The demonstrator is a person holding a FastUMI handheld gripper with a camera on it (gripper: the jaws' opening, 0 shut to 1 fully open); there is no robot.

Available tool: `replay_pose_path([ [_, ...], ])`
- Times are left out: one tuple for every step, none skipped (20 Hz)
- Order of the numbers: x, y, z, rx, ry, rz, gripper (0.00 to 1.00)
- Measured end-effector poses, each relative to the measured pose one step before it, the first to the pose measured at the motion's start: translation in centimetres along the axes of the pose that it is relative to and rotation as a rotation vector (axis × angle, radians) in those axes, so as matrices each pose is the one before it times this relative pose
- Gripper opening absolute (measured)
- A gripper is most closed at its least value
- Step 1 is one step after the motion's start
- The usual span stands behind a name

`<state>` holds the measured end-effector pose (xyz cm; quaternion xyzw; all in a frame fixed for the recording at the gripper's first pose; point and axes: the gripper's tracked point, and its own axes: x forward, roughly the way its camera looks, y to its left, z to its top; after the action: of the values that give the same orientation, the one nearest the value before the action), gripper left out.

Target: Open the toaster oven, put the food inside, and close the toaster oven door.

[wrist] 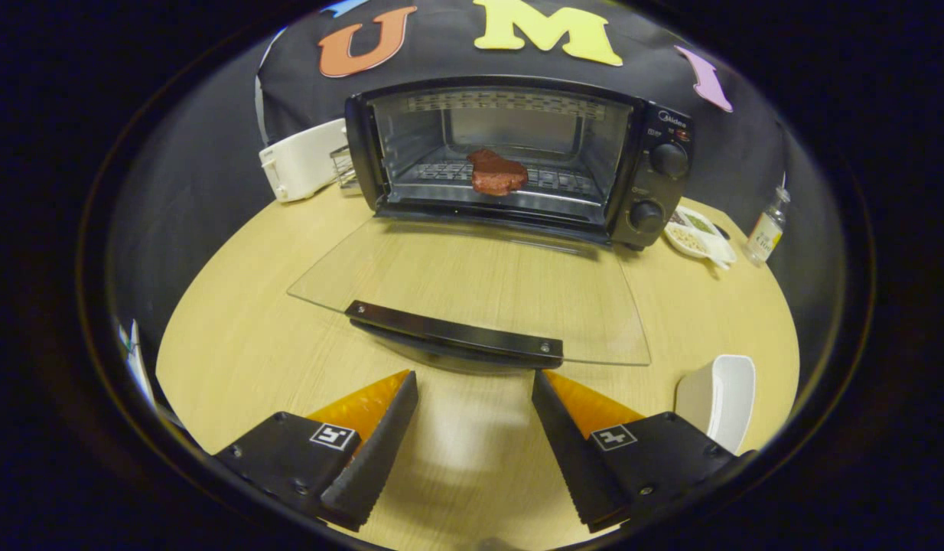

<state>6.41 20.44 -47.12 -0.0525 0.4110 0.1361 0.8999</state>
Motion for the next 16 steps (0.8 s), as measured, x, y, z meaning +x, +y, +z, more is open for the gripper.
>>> replay_pose_path([
  [-0.100, 0.005, 0.006, 0.00311, 0.00549, 0.00403, 0.97],
  [-0.211, -0.005, 0.197, 0.00152, 0.00039, 0.00353, 0.97],
  [-0.183, -0.004, 0.237, -0.00193, -0.00367, 0.00021, 0.97],
  [-0.358, 0.007, 0.400, -0.00206, -0.00636, 0.00038, 0.97],
  [-0.419, 0.004, 0.422, 0.00044, -0.00702, 0.00182, 0.97],
  [-0.441, 0.008, 0.578, 0.00369, -0.00639, 0.00449, 0.97],
  [-0.409, 0.069, 0.623, 0.00974, -0.00862, 0.00587, 0.97],
  [-0.331, 0.030, 0.709, 0.00675, -0.00671, 0.00617, 0.97],
  [-0.325, -0.011, 0.792, 0.00128, -0.00805, 0.00110, 0.97],
  [-0.294, -0.099, 0.951, -0.00165, -0.01374, -0.00162, 0.96],
  [-0.222, -0.014, 0.960, -0.00095, -0.01689, 0.00090, 0.97],
  [-0.302, 0.108, 1.018, 0.00178, -0.01466, 0.00483, 0.97],
  [-0.200, 0.064, 0.903, 0.00502, -0.01275, 0.00604, 0.97],
  [-0.253, 0.011, 1.066, 0.00203, -0.01458, 0.00312, 0.97],
  [-0.026, 0.025, 1.009, -0.00129, -0.01505, -0.00027, 0.97],
  [-0.007, -0.121, 1.154, -0.00439, -0.01415, -0.00216, 0.97],
])
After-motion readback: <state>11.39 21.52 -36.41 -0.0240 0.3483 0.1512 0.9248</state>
